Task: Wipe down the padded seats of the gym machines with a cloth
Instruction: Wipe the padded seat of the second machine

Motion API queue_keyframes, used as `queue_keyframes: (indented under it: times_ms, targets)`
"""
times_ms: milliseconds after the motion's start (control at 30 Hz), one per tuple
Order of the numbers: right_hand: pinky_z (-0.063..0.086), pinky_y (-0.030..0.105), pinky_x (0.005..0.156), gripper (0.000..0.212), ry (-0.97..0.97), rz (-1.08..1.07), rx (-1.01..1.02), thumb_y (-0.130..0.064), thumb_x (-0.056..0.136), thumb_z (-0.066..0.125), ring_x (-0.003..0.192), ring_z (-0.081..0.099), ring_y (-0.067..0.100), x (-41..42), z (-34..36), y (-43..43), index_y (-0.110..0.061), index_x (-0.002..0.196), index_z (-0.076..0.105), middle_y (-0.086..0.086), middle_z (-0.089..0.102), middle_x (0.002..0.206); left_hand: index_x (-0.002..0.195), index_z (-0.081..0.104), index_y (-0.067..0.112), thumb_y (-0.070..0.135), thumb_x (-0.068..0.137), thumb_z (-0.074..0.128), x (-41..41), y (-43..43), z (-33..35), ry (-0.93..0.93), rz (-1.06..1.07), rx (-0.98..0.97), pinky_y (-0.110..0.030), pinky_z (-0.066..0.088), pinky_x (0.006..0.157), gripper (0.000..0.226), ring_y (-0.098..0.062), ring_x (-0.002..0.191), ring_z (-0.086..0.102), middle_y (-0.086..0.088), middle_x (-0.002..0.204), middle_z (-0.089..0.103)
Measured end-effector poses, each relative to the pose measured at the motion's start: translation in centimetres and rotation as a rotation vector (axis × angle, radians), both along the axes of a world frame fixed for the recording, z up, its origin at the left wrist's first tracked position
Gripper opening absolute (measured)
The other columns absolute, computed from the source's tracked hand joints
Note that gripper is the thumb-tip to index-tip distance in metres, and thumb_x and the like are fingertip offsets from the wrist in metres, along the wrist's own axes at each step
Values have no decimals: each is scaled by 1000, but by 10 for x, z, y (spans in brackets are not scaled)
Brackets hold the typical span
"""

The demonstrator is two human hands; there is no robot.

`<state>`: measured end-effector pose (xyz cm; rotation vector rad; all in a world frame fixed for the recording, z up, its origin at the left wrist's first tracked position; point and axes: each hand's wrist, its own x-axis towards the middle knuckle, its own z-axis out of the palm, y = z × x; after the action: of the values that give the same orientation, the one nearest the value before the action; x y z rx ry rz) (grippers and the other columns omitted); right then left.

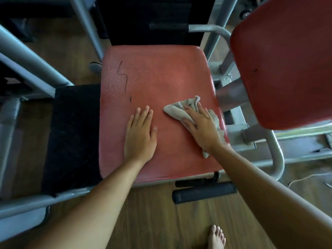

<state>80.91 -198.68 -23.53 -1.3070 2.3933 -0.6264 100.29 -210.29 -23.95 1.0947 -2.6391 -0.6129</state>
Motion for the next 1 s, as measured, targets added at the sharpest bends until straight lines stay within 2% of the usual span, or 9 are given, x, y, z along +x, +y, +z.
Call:
queue_keyframes:
  times_ms: [67,167,300,400,533,733,867,933,1000]
  targets:
    - [8,42,126,49,-20,-97,23,-45,103,46,154,16,24,28,6,2,-31,150,44,5,34,162,147,48,10,19,101,44,7,-8,6,107,-57,168,-32,9,125,48,-22,153,22,-3,160,37]
    - [6,35,123,51,-37,-212,44,-42,104,46,154,14,25,75,18,-2,-29,153,40,10,29,163,143,54,13,17,105,46,48,-38,16,196,-146,393,-25,11,123,38,-14,153,21,2,157,42]
    - [16,38,121,51,-18,-268,37,-43,103,47,152,20,30,131,29,-9,-28,152,40,12,28,163,156,32,20,35,108,37,111,-68,-1,74,-413,187,-36,1,128,51,-9,155,3,10,165,20]
    - [20,37,119,52,-7,-251,59,-41,103,48,152,21,29,151,35,-11,-26,153,39,10,30,162,155,34,19,44,103,28,121,-64,-23,176,-429,106,-32,0,127,58,-12,155,9,8,164,25]
    - [24,37,115,49,80,-245,90,-37,106,44,149,26,34,167,33,-17,-20,152,41,11,35,160,148,49,16,37,102,34,118,-64,-36,368,-352,81,-21,4,123,52,-12,152,24,5,156,42]
    - [32,40,108,40,314,-255,-49,-35,104,44,143,33,37,199,2,-17,-13,135,56,3,56,143,145,52,15,28,96,44,120,-65,-44,506,-371,144,-22,5,124,50,-7,150,24,8,152,46]
    - [29,26,99,31,441,-193,-238,-36,102,49,135,44,26,214,-14,-2,-19,123,65,-5,66,128,143,53,14,19,101,51,122,-62,-47,544,-360,141,-36,10,127,42,-4,146,22,3,153,46]
    - [26,23,103,33,470,-139,-299,-38,103,49,136,43,24,218,-21,6,-21,126,65,-7,66,129,145,50,14,13,103,50,124,-60,-42,513,-386,147,-39,10,127,42,-2,145,19,2,156,42]
    - [23,26,112,35,473,-90,-403,-38,103,50,139,40,24,228,-34,17,-20,130,64,-7,65,133,151,43,16,18,105,46,129,-59,-38,418,-429,136,-36,5,127,45,-3,150,14,5,161,34]
